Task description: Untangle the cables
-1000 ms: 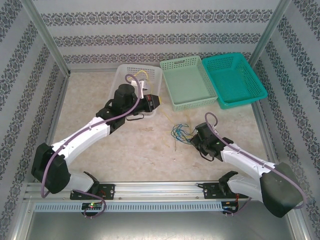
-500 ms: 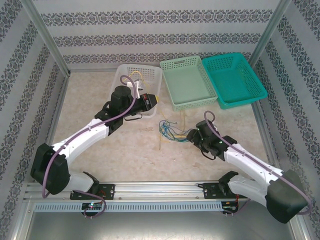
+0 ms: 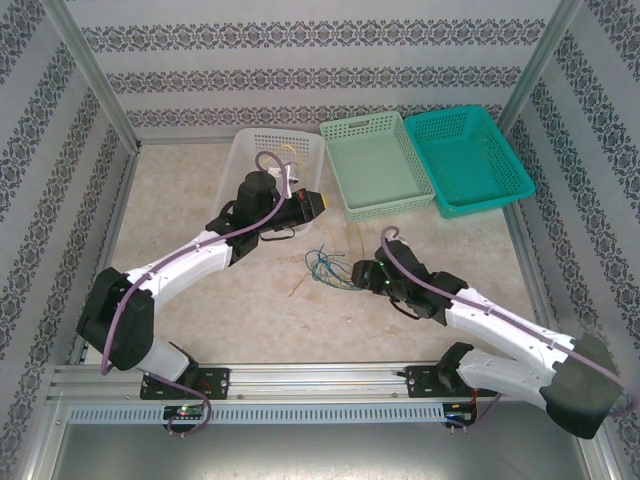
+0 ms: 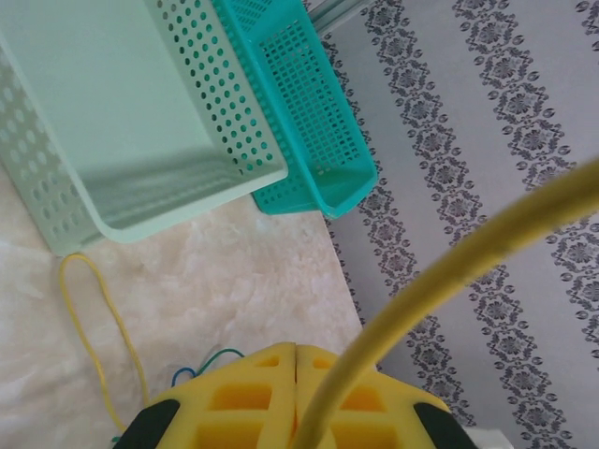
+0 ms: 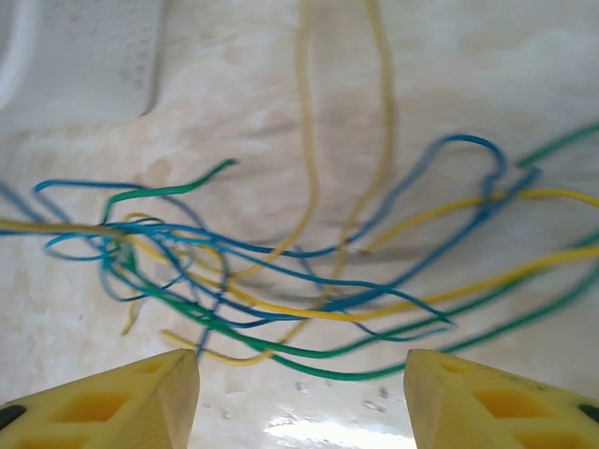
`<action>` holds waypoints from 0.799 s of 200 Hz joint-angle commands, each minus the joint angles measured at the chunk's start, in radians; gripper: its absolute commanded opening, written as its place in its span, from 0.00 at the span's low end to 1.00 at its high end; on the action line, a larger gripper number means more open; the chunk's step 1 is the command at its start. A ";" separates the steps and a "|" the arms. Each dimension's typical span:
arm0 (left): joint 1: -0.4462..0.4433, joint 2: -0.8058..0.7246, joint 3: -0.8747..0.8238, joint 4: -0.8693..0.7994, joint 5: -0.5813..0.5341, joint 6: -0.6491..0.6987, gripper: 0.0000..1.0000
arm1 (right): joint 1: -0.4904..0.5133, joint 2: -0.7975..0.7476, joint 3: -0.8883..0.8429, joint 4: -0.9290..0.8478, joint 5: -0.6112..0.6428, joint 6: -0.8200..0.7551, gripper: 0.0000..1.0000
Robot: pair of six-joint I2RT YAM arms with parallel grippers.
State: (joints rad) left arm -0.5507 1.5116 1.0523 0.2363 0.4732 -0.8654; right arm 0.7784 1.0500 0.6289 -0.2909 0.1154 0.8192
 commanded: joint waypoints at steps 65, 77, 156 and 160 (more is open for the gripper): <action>-0.041 0.068 0.072 0.119 0.052 -0.071 0.00 | 0.044 0.118 0.059 0.224 0.134 -0.168 0.67; -0.041 0.067 0.074 0.120 0.055 -0.075 0.00 | 0.044 0.130 0.057 0.252 0.153 -0.183 0.65; -0.043 0.036 0.098 -0.004 0.049 0.008 0.41 | 0.042 0.196 0.082 0.322 0.139 -0.235 0.00; -0.043 0.028 0.102 -0.034 0.039 0.032 0.51 | 0.042 0.189 0.077 0.320 0.139 -0.235 0.00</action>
State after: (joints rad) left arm -0.5827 1.5738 1.1046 0.2775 0.5209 -0.9138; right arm 0.8097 1.2480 0.6811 0.0120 0.2459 0.5957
